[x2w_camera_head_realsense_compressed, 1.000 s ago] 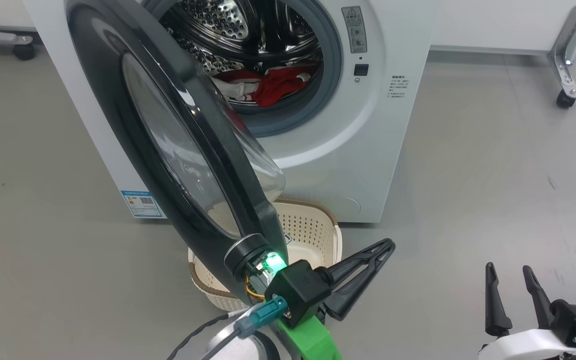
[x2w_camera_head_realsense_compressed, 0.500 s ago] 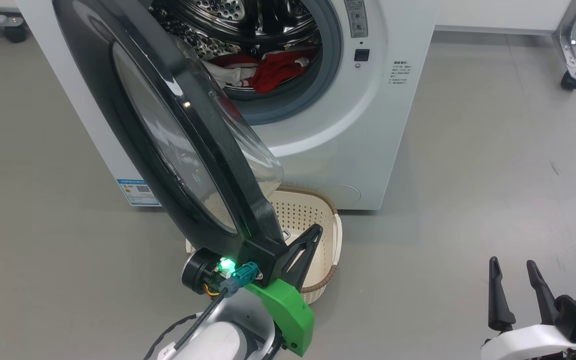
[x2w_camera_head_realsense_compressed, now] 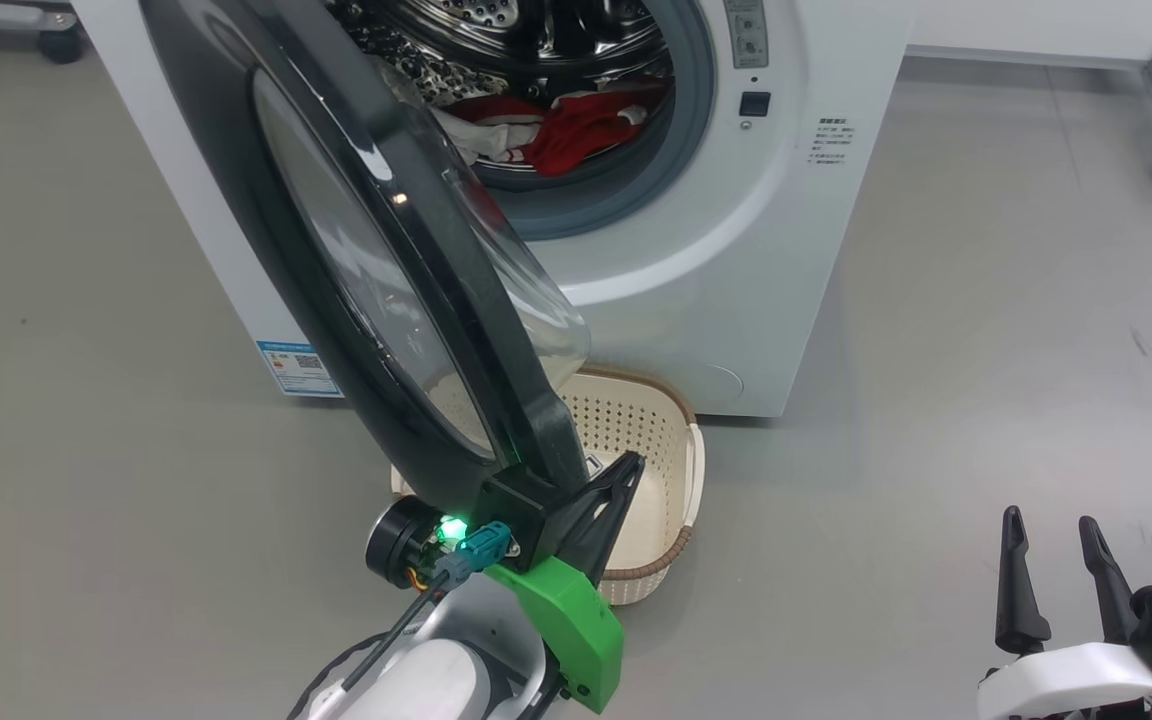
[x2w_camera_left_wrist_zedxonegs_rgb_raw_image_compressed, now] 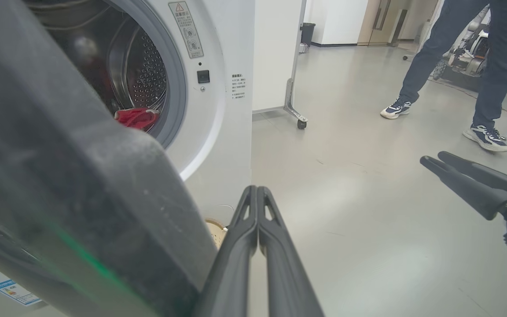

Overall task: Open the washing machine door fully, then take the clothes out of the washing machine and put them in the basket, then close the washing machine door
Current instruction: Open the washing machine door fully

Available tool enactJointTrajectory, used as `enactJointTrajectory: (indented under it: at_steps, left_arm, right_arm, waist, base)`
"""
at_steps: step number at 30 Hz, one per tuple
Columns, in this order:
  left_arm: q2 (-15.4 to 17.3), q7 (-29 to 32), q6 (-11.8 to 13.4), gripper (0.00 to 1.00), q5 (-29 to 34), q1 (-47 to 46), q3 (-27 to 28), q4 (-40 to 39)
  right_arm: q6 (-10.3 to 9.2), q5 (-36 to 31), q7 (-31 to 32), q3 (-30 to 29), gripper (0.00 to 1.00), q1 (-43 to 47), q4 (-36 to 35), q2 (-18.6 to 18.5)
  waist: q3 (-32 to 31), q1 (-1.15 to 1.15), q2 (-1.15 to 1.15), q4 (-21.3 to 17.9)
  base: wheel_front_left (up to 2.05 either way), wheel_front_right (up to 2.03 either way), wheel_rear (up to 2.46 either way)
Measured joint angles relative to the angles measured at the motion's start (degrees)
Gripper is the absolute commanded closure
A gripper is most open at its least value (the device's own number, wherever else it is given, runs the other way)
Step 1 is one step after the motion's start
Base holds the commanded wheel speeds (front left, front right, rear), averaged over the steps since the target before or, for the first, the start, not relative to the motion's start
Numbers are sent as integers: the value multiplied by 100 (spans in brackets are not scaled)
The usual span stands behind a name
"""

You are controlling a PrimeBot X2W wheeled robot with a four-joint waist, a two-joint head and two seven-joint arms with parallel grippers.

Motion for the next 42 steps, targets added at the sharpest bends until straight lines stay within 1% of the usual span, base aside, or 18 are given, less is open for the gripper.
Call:
enactJointTrajectory:
  at_steps: [9, 12, 19, 37, 42]
  left_arm:
    - [-53, -131, 26, 100, -81, -7, -5, 98]
    - [-78, -152, 26, 100, -81, -9, -20, 102]
    - [-113, -289, 41, 100, -81, 2, -64, 122]
    - [-111, -444, 69, 100, -90, 104, -141, -94]
    - [-111, -478, 71, 100, -41, 124, -197, -171]
  right_arm:
    - [37, -52, 0, -9, 0, 0, -7, 2]
    - [86, -52, 0, -14, 0, 0, -3, 2]
    - [92, -54, 0, -53, 0, 0, 5, 12]
    - [133, -100, 0, -156, 0, 4, 5, 33]
    - [134, -105, 0, -193, 0, 4, 7, 34]
  waist:
    - [42, 0, 0, 225]
    - [57, 0, 0, 288]
    - [66, 0, 0, 435]
    - [86, 0, 0, 886]
    - [117, 0, 0, 1075]
  base:
    - [0, 0, 0]
    - [0, 0, 0]
    - [0, 0, 0]
    - [0, 0, 0]
    - [0, 0, 0]
